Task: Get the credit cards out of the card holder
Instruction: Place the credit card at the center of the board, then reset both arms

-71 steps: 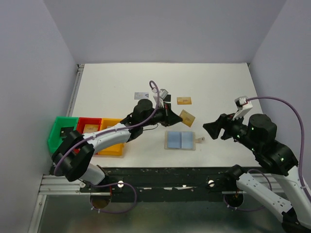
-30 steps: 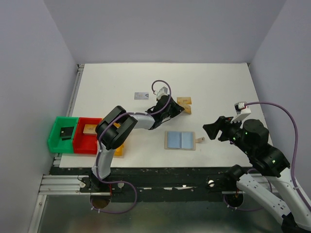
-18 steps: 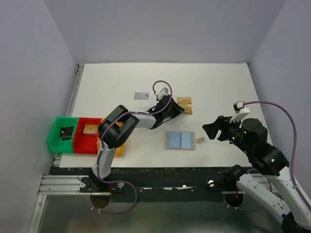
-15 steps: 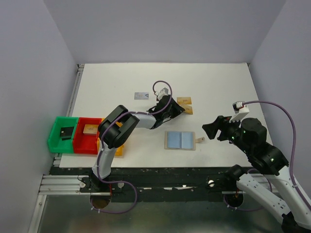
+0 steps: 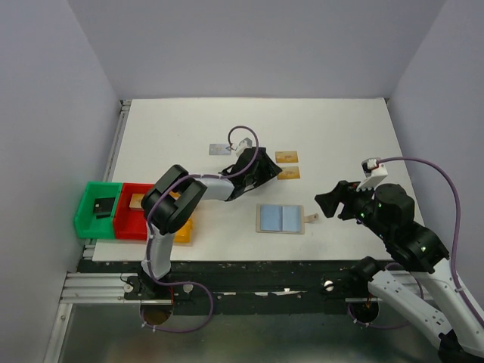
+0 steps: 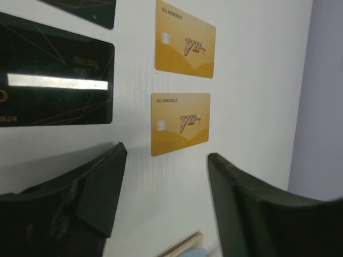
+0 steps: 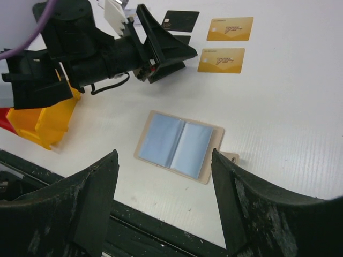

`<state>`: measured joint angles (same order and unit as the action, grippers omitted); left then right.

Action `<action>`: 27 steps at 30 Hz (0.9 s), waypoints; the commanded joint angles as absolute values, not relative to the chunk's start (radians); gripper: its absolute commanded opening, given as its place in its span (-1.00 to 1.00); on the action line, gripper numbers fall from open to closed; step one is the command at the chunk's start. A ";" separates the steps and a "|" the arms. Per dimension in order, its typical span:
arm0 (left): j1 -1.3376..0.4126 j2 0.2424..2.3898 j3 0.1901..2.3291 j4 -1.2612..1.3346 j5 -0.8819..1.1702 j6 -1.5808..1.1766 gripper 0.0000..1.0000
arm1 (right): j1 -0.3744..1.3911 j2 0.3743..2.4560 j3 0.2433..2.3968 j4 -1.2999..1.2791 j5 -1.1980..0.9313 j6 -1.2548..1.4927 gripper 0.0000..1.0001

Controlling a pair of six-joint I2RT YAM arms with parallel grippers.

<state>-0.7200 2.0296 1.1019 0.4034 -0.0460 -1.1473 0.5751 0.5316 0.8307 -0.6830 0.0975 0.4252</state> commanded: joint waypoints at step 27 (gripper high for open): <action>-0.644 1.025 0.830 -0.610 -0.446 -0.927 0.98 | 0.578 0.488 0.724 -0.680 0.294 0.374 0.57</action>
<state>-0.6453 1.0622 0.8082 -0.6037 -0.4030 -0.9638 0.5751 0.4835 0.7242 -0.7025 0.2523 0.3794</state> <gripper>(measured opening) 0.992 0.781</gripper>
